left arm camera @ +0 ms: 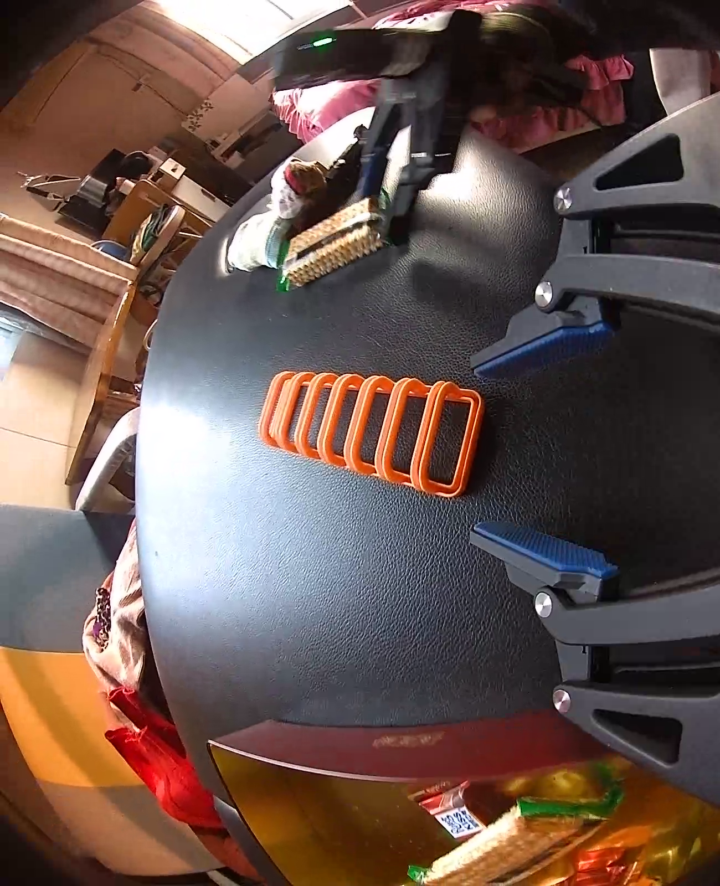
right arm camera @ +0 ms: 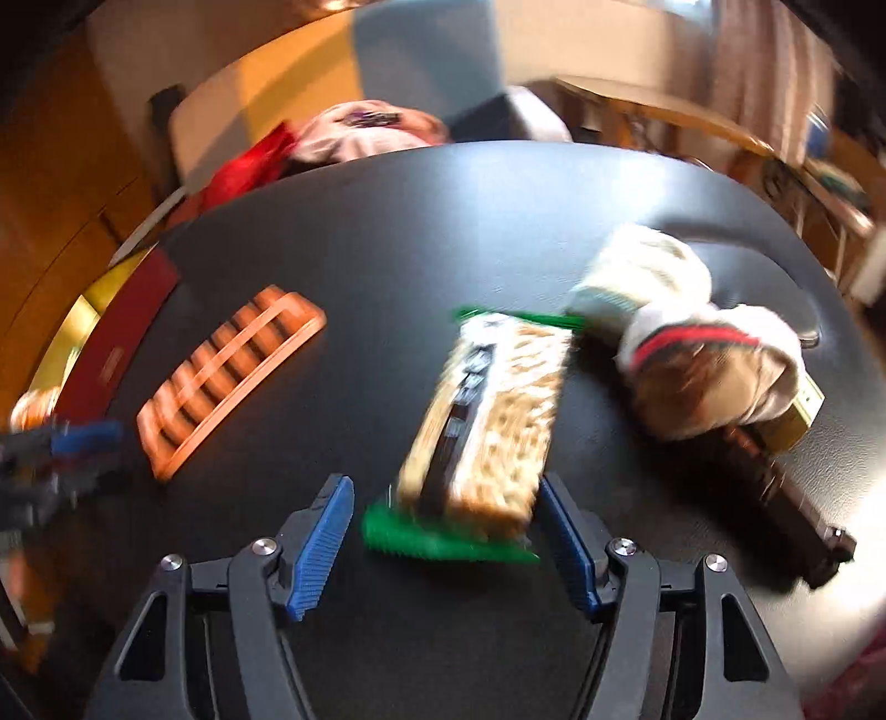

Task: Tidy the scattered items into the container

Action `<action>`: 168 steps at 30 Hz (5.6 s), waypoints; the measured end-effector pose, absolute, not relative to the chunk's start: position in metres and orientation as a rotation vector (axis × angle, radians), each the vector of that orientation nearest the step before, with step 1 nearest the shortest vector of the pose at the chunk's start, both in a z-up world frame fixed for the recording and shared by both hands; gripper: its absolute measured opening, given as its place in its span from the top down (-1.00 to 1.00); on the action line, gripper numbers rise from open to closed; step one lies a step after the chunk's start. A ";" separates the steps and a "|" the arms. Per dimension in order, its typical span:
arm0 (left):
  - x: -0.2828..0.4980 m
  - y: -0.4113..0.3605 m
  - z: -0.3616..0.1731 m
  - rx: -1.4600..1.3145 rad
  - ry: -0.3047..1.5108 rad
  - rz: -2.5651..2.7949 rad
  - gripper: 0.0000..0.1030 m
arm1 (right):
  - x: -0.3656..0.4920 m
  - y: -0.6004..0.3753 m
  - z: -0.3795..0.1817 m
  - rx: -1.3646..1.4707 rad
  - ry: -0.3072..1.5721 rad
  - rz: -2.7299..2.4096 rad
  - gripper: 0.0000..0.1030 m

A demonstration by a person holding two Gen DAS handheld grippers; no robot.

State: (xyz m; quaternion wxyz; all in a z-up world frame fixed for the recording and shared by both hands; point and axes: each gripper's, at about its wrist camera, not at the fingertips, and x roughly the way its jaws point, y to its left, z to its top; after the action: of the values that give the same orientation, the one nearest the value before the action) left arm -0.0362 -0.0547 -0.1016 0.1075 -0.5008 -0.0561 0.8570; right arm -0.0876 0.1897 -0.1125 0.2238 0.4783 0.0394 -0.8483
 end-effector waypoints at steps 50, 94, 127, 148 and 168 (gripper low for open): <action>-0.052 -0.048 -0.114 -1.485 -0.172 2.538 -0.02 | -0.077 0.171 -0.108 1.390 -0.128 -2.568 0.04; 0.050 -0.292 -0.060 -1.395 -0.591 3.113 -0.02 | -0.018 -0.141 -0.042 1.037 0.207 -2.014 0.04; 0.050 -0.223 -0.021 -1.230 -0.507 2.984 -0.08 | -0.067 0.042 -0.024 1.093 -0.178 -2.359 -0.28; -0.064 0.061 -0.035 -1.199 0.046 2.313 -0.26 | -0.098 0.357 -0.057 1.283 -0.539 -2.765 -0.87; -0.167 0.182 -0.073 -1.281 0.133 2.138 -0.31 | -0.138 0.346 -0.088 1.335 -0.135 -2.491 -1.00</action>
State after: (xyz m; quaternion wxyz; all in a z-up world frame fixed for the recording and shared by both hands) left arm -0.1672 0.1824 -0.0732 0.3171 -0.4868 0.0506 0.8124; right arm -0.1379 0.3457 -0.0879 0.1555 0.4659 -0.0472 -0.8698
